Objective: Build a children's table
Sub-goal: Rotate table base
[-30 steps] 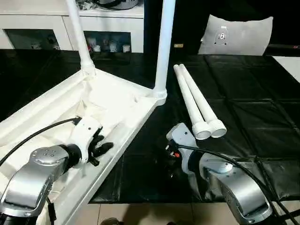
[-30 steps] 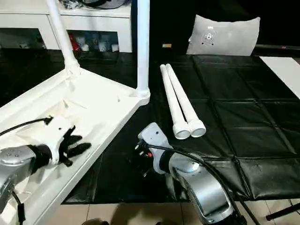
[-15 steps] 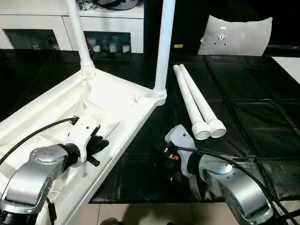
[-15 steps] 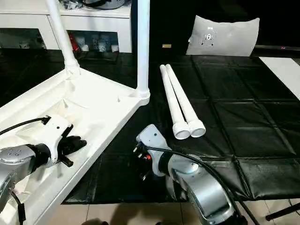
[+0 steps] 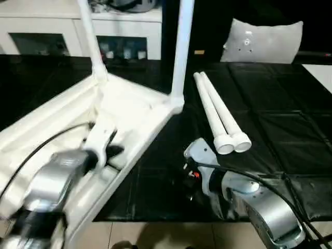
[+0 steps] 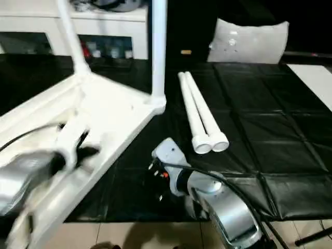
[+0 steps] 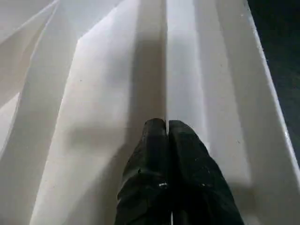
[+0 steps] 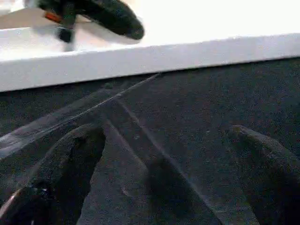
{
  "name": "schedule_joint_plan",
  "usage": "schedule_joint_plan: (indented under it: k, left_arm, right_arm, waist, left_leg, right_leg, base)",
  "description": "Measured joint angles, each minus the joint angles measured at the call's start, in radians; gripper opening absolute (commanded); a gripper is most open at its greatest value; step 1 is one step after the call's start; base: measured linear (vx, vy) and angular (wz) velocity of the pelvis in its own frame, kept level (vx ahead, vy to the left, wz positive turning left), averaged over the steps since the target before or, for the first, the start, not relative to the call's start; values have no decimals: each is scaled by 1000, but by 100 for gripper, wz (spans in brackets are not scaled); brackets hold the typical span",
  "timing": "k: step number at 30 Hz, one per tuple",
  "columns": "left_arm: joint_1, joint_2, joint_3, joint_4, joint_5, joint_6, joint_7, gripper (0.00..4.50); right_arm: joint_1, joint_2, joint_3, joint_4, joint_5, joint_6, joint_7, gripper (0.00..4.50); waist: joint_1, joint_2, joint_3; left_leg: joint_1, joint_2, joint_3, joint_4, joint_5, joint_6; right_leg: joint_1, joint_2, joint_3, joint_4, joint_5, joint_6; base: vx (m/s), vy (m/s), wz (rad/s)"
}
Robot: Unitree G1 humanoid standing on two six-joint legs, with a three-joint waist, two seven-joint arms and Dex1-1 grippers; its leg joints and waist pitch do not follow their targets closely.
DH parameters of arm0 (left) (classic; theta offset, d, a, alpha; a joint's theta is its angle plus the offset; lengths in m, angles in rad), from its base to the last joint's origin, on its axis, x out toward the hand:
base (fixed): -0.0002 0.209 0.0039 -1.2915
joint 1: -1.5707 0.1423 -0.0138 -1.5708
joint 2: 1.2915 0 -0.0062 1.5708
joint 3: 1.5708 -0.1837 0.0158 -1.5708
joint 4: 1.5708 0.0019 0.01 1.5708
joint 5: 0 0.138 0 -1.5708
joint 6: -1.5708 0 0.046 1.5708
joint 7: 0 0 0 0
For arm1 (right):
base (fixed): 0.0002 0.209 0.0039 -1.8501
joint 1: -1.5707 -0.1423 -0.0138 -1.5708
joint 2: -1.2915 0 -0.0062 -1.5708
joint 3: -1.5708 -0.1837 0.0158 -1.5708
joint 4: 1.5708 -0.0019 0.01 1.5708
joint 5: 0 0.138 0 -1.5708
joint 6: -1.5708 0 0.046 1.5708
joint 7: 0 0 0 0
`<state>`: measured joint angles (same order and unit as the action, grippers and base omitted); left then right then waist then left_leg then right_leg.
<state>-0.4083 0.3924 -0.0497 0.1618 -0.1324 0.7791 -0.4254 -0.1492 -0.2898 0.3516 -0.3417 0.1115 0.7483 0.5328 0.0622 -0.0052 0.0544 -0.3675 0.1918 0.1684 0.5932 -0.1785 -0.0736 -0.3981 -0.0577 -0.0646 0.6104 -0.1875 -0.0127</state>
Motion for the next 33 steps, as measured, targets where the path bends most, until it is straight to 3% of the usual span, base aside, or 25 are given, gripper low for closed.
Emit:
schedule_joint_plan:
  k: [4,13,18,21,24,26,30,33]
  left_arm:
    - [-130,-58,38,232,9,-121,72,12]
    - [-400,-133,121,542,-2,-374,156,12]
    - [-428,-160,115,652,0,-435,129,27]
    - [-401,-153,93,611,0,-437,61,50]
    - [-332,-121,67,485,-8,-408,-16,73]
    - [-230,-61,27,316,-31,-339,-90,90]
    - [-121,13,-14,142,-54,-226,-169,115]
    - [-14,125,-56,-67,-71,-120,-232,140]
  right_arm:
    - [-2,-4,-13,5,-7,-14,-7,450]
    - [-16,-5,-29,41,-9,-37,-24,450]
    - [-22,-3,-28,44,-10,-44,-25,450]
    - [-22,-1,-28,44,-9,-45,-27,450]
    - [-19,0,-29,42,-8,-52,-28,450]
    - [-11,2,-29,31,0,-53,-24,450]
    - [-8,-7,-28,30,4,-53,-21,450]
    - [-3,-8,-26,22,6,-53,-10,450]
  waist:
    - [0,-2,0]
    - [19,-4,0]
    - [25,-4,0]
    - [27,-4,0]
    - [25,-3,0]
    - [21,-2,0]
    - [26,-2,0]
    - [24,-1,0]
  left_leg:
    - [-2,0,0,1,0,0]
    - [-4,0,1,1,-2,4]
    - [-4,0,1,1,-2,4]
    - [-3,0,1,1,-2,4]
    - [-2,0,1,1,-2,4]
    - [0,1,2,0,-2,4]
    - [-1,1,2,0,-2,3]
    - [1,1,2,0,-2,3]
  right_leg:
    - [-1,0,0,0,4,2]
    - [-2,-1,0,-1,5,-2]
    - [-2,-1,0,-1,6,-2]
    - [-2,-1,0,0,6,-2]
    - [-2,-1,0,0,6,-3]
    - [-2,-1,0,1,6,-4]
    - [-2,-1,0,1,5,-4]
    - [-1,-1,1,1,4,-2]
  base:
    - [0,0,0]
    - [0,0,0]
    - [0,0,0]
    - [0,0,0]
    - [0,0,0]
    - [0,0,0]
    - [0,0,0]
    - [0,0,0]
